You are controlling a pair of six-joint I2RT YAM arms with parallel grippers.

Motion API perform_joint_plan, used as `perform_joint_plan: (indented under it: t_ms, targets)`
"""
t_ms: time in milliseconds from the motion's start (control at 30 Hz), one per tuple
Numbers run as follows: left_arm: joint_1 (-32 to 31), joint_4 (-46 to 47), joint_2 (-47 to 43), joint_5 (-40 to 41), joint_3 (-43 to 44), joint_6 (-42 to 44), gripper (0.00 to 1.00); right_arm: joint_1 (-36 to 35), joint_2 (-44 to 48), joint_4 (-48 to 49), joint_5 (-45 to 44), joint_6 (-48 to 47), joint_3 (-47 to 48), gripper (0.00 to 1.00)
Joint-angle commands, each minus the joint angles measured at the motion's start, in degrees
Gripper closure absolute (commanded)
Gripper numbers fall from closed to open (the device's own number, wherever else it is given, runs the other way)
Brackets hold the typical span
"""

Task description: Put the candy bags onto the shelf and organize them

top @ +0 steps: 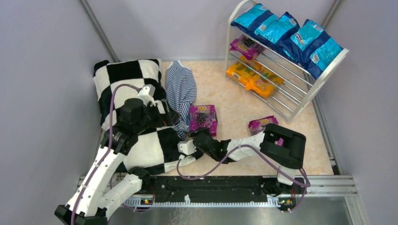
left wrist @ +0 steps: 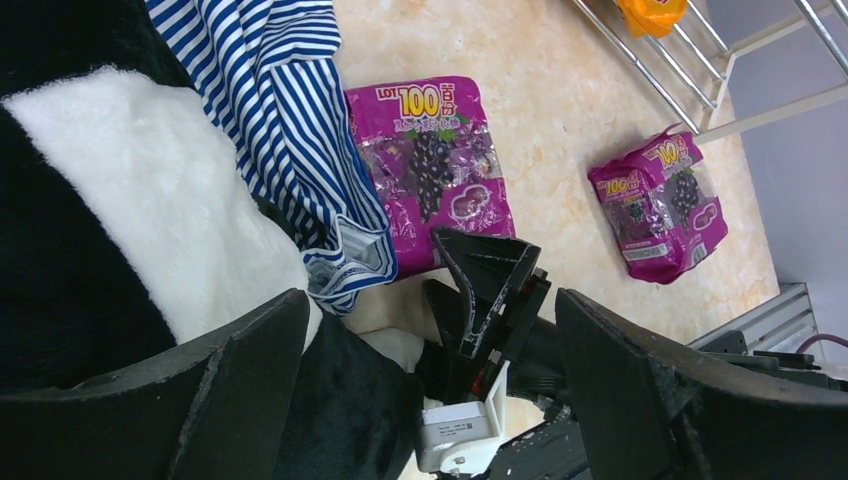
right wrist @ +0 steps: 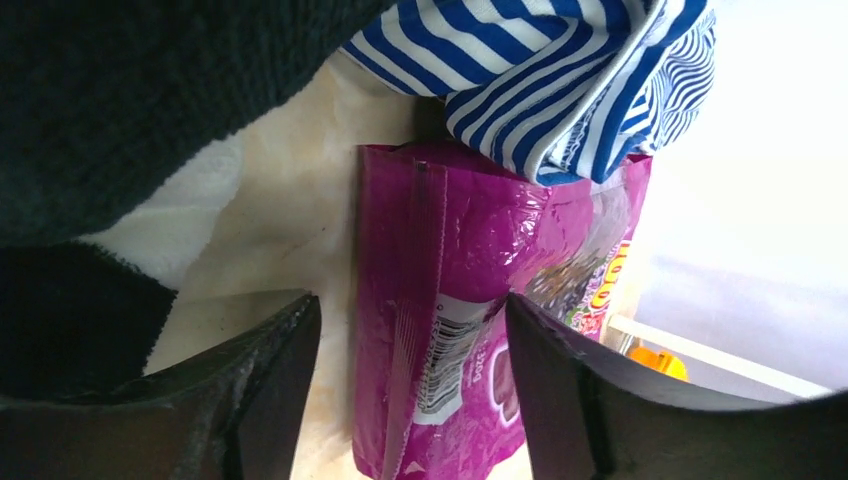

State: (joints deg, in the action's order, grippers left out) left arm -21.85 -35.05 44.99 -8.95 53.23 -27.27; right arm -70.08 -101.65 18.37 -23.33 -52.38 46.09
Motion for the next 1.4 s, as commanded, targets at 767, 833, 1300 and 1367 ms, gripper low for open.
perform_joint_plan:
  t_ms: [767,833,1300,1367]
  targets:
    - [0.2,0.3,-2.6,0.5,0.7,0.7,0.01,1.1,16.1,-10.1,-1.3,8.4,5.0,1.00]
    - [0.1,0.2,-2.7,0.4,0.6,0.6,0.01,1.3,18.6,-10.6,-0.9,9.6,4.4,1.00]
    - [0.1,0.3,-3.6,0.0,-0.1,1.0,0.01,4.1,30.5,-15.3,-4.2,17.2,1.2,1.00]
    - [0.1,0.4,-3.7,0.0,-0.2,1.0,0.01,4.3,30.2,-16.8,-2.6,17.3,0.9,1.00]
